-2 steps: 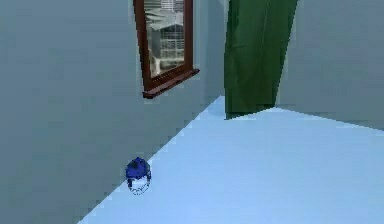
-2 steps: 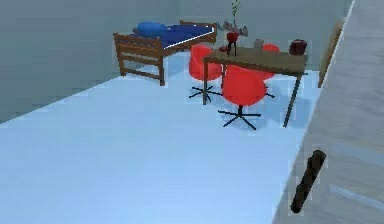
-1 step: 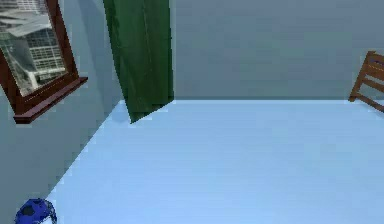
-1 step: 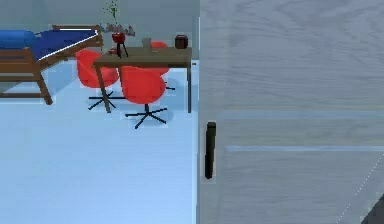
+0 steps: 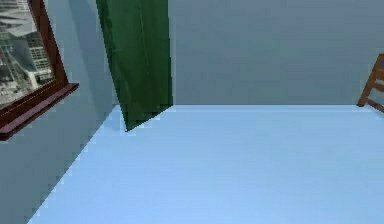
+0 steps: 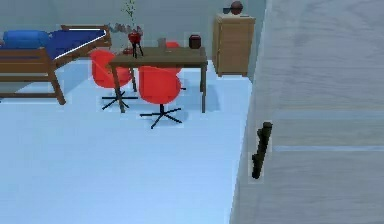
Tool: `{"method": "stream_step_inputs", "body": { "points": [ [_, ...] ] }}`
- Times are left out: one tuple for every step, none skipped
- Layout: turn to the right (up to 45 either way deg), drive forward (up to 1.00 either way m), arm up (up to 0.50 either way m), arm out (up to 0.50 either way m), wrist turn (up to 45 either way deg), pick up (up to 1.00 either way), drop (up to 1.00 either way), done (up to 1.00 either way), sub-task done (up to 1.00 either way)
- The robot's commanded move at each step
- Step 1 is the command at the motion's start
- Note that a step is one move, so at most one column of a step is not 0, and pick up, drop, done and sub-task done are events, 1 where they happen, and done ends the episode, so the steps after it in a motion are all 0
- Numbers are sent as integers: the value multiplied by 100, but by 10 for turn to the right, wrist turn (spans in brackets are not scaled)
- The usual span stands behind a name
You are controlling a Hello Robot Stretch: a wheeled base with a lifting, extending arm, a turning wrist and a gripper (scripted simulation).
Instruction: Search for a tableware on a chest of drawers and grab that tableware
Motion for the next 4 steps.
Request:
{"method": "stream_step_inputs", "body": {
  "points": [
    [450,0,0,0,0,0,0,0,0],
    [420,0,0,0,0,0,0,0,0],
    [0,90,0,0,0,0,0,0,0],
    [330,0,0,0,0,0,0,0,0]
  ]
}}
